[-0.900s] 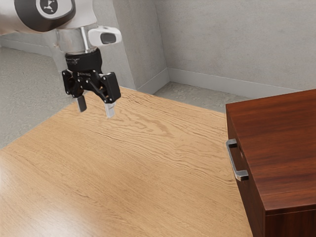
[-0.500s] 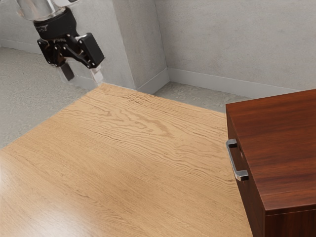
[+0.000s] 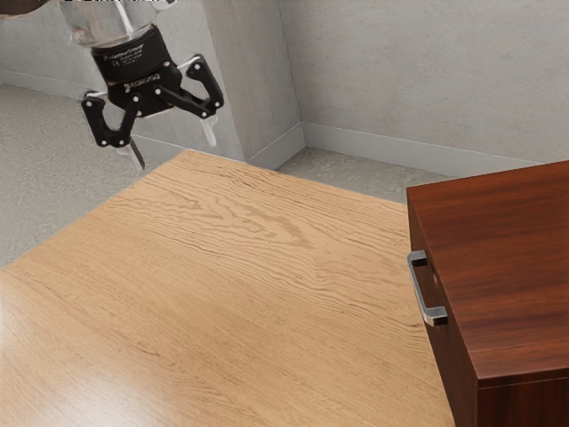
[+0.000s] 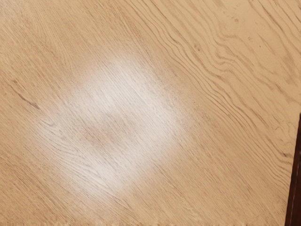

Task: Pull the drawer handle with one arm to open the drawer

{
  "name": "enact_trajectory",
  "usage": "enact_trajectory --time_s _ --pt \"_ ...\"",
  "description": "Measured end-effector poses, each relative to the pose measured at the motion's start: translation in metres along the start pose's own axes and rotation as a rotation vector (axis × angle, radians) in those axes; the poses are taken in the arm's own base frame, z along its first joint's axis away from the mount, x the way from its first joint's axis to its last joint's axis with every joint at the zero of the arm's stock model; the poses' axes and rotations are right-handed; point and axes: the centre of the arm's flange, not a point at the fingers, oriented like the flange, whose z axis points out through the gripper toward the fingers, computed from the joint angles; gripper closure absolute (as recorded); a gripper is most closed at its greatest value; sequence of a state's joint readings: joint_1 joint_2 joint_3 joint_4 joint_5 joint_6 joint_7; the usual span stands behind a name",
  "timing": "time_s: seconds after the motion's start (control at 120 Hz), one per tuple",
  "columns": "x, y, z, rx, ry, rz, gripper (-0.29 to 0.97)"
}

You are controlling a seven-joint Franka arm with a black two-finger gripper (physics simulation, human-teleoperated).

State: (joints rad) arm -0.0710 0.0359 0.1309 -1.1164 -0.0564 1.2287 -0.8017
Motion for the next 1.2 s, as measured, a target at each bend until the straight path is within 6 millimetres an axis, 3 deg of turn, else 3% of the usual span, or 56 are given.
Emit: enact_trajectory --time_s 0.075,0.225,0.367,0.517,0.758,1.2 --pt "-0.015 0.018 0.015 0.015 -0.009 -0.050 0.00" --pt "-0.054 0.038 0.078 0.044 -0.038 -0.119 0.00" --pt "-0.050 0.021 0.113 0.017 -0.019 -0.250 0.00" --pt "-0.056 0.025 0.140 -0.029 0.009 -0.320 0.00" --pt "-0.086 0.052 0.145 -0.138 0.065 -0.282 0.00" --pt "-0.100 0.083 0.153 -0.244 0.105 -0.244 0.18"
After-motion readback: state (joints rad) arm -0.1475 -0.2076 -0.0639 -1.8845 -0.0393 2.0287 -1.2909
